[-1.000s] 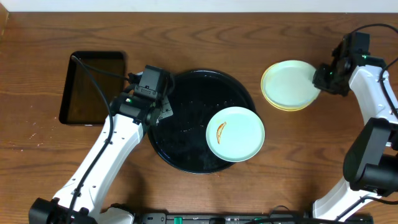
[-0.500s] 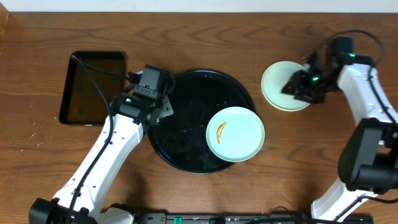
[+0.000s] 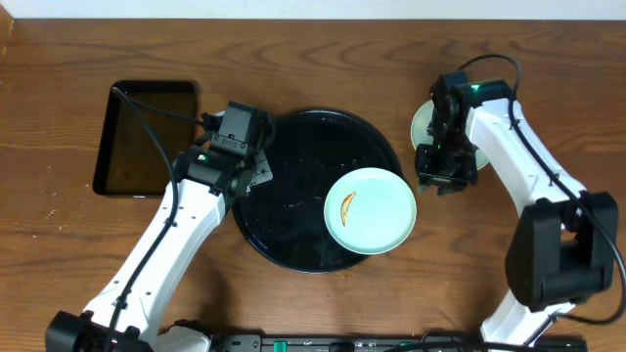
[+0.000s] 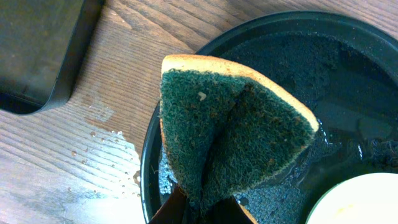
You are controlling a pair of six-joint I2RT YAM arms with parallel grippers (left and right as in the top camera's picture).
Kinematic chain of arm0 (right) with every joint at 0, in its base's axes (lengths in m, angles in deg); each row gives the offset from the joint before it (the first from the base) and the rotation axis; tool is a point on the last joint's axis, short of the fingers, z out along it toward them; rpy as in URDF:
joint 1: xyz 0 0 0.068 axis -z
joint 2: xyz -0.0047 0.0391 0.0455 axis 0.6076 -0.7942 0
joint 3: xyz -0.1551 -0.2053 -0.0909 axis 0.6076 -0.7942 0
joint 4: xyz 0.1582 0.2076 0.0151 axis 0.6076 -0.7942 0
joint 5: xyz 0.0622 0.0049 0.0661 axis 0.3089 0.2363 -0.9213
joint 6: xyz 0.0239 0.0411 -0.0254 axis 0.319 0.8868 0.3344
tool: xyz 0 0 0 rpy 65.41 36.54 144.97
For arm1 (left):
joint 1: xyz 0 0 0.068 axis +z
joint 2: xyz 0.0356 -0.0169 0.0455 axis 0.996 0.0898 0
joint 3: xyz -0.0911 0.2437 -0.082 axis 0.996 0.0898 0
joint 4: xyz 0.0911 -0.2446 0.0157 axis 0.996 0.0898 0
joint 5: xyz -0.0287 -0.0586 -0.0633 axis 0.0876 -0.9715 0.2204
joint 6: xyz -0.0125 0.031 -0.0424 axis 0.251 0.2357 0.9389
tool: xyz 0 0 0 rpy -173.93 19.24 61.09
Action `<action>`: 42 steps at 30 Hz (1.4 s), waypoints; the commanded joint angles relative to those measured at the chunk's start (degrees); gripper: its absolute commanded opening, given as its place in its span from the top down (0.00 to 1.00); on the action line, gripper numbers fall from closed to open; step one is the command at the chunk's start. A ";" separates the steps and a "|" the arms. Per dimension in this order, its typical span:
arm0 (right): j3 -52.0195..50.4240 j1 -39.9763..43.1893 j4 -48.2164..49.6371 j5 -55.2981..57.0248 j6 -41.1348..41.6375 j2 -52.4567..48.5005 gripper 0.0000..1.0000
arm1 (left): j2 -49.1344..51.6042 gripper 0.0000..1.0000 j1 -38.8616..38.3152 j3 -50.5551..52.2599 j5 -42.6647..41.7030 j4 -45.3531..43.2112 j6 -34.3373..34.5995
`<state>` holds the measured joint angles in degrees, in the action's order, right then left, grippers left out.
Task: Clean dirty plates on tray and stack at the side
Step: 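Move the right gripper to the rim of the remaining blue plate, then drag the blue plate to the tray center with the right gripper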
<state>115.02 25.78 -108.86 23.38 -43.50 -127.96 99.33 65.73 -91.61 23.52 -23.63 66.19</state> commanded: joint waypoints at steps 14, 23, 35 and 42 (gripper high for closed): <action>-13.20 -14.49 4.90 11.63 15.63 10.84 0.01 | 3.02 0.92 0.17 0.44 0.13 -0.44 0.44; -19.87 -14.49 13.05 9.29 18.14 10.84 0.37 | 3.02 0.92 0.17 0.44 0.13 -0.57 0.46; -23.19 -14.71 17.00 7.85 18.21 10.73 0.62 | 3.02 0.92 0.17 0.42 0.13 -0.87 0.46; -26.60 -14.71 20.02 4.22 18.40 10.73 0.73 | 3.02 0.92 0.17 0.42 0.13 -0.90 0.46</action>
<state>89.16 11.68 -89.67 29.77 -25.77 -117.36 102.07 65.73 -91.58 23.37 -24.48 66.37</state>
